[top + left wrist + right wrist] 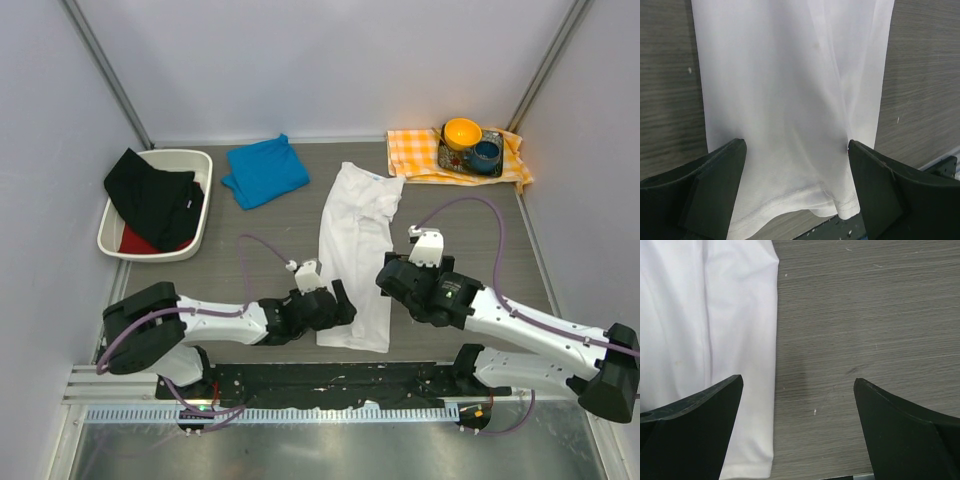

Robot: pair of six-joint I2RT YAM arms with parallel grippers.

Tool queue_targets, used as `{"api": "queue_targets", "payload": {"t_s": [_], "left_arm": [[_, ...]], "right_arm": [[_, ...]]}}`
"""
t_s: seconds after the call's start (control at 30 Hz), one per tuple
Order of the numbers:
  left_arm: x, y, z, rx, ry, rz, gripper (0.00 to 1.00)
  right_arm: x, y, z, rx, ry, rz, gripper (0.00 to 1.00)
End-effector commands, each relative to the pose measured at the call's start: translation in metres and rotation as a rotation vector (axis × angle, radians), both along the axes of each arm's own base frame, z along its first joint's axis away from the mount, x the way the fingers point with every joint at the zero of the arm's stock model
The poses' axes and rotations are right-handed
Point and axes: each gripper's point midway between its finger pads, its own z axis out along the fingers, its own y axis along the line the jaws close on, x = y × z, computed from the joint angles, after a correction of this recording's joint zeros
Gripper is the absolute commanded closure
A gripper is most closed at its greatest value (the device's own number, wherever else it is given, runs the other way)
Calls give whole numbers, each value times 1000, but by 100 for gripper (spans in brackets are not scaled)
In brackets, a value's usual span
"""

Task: Fold and stack the t-shirts
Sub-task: Fold the tshirt

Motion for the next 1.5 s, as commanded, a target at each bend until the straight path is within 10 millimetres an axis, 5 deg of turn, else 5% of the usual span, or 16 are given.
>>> {"api": "queue_targets", "payload": {"t_s": [0.0, 0.2, 0.4, 0.57, 0.6, 0.63, 0.7, 0.93, 1.17, 1.47], "left_arm": [[-34, 39, -28, 90, 77, 8, 11], [-57, 63, -30, 94, 78, 25, 11], [-66, 47, -17, 63, 49, -17, 11], [-57, 15, 35, 34, -67, -98, 10], [-54, 13, 51, 21, -94, -98, 9], [-51, 13, 62, 22, -113, -97, 9], [-39, 24, 89, 65, -182, -67, 6], [-9, 88, 131, 75, -229, 68, 3], [1, 159, 134, 78, -240, 228, 3], [6, 186, 134, 122, -267, 294, 2]], "right_arm": [[13, -2, 6, -17, -19, -29, 1], [35, 5, 3, -12, -4, -35, 1], [76, 22, -3, 18, 4, -50, 0], [132, 66, 1, 115, -8, 36, 0], [152, 80, 21, 151, -60, 45, 0], [166, 81, 6, 130, -31, 33, 0], [191, 101, 21, 198, -46, 69, 0], [259, 116, 3, 233, -40, 74, 0], [292, 104, -46, 282, 17, 63, 1], [322, 121, -99, 339, 81, 96, 1]]}}
